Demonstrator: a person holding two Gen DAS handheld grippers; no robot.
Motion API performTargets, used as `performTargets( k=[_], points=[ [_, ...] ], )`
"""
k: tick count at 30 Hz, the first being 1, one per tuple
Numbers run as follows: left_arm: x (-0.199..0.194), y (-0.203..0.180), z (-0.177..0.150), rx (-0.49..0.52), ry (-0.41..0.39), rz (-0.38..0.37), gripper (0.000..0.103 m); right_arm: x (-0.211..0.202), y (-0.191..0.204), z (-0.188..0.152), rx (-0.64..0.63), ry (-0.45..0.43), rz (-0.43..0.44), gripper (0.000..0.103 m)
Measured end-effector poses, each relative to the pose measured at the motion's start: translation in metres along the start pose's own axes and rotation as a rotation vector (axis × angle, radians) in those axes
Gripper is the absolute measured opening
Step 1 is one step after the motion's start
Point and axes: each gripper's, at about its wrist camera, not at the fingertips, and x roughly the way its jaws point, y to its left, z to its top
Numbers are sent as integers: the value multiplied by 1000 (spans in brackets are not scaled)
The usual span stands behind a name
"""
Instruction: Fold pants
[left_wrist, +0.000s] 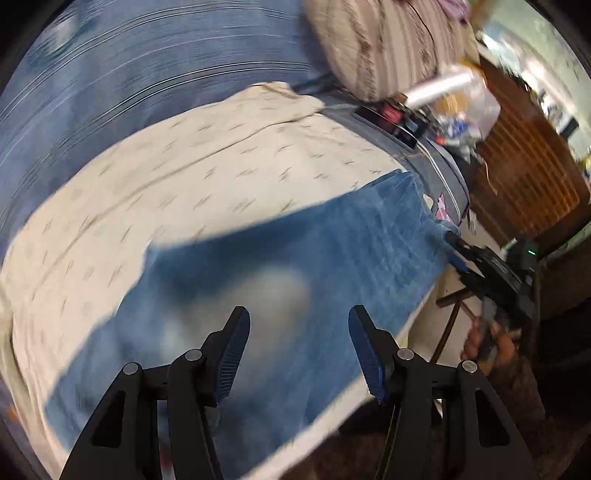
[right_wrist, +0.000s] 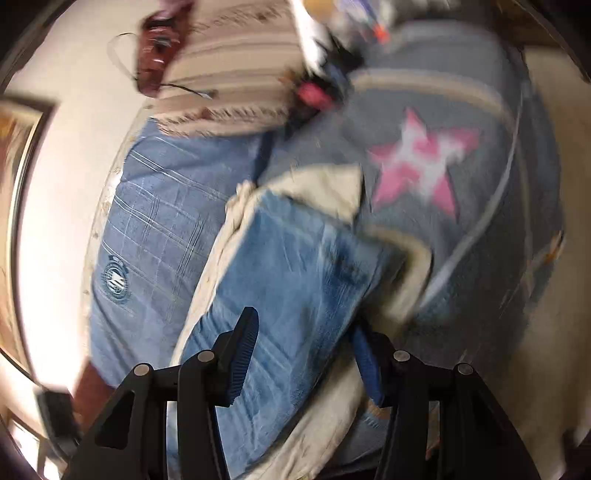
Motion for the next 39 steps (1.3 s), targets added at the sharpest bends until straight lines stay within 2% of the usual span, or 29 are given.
performTargets(
  k=[2,6,8,10,11,14,17,20,22,25,27,31,34,35,36,37,38,39],
  points=[
    [24,-16,27,33,30,-12,56,-5,2,7,-10,-23,0,59],
    [87,-54,82,99,92,-15,55,13,-12,6,88,72,-23,59],
    [113,-73,106,132,108,-34,55,22,-6,-5,65,120,21,59],
    [133,-85,122,163,114,-51,56,22,4,-10,13,103,84,59],
    [143,-91,131,179,117,-54,56,22,6,-10,-16,80,78,58],
    [181,-108,151,204,147,-75,56,30,-1,-7,-14,103,90,59],
    [222,-121,170,239,167,-50,56,29,-4,-7,-21,99,123,61],
    [249,-127,180,241,194,-89,56,29,-5,-7,-29,94,138,62],
    [265,-131,180,284,243,-127,56,27,-9,-8,-21,92,155,64],
    [285,-142,174,392,274,-111,56,25,-12,-8,-13,90,178,66],
    [293,-149,170,447,260,-84,56,25,-13,-7,-14,88,190,68],
    [309,-160,175,462,224,-65,66,23,-13,-9,-15,78,209,69],
    [317,-169,173,468,204,-54,79,22,-16,-10,2,71,222,69],
    [320,-174,169,490,197,-54,79,21,-16,-10,9,70,224,69],
    [315,-177,164,510,192,-66,77,21,-16,-10,12,70,223,69],
    [312,-180,159,530,188,-80,65,21,-15,-9,10,72,217,66],
    [306,-183,153,551,181,-95,47,21,-14,-8,9,71,205,57],
    [301,-184,150,556,171,-90,42,21,-13,-7,11,68,192,50]
  ],
)
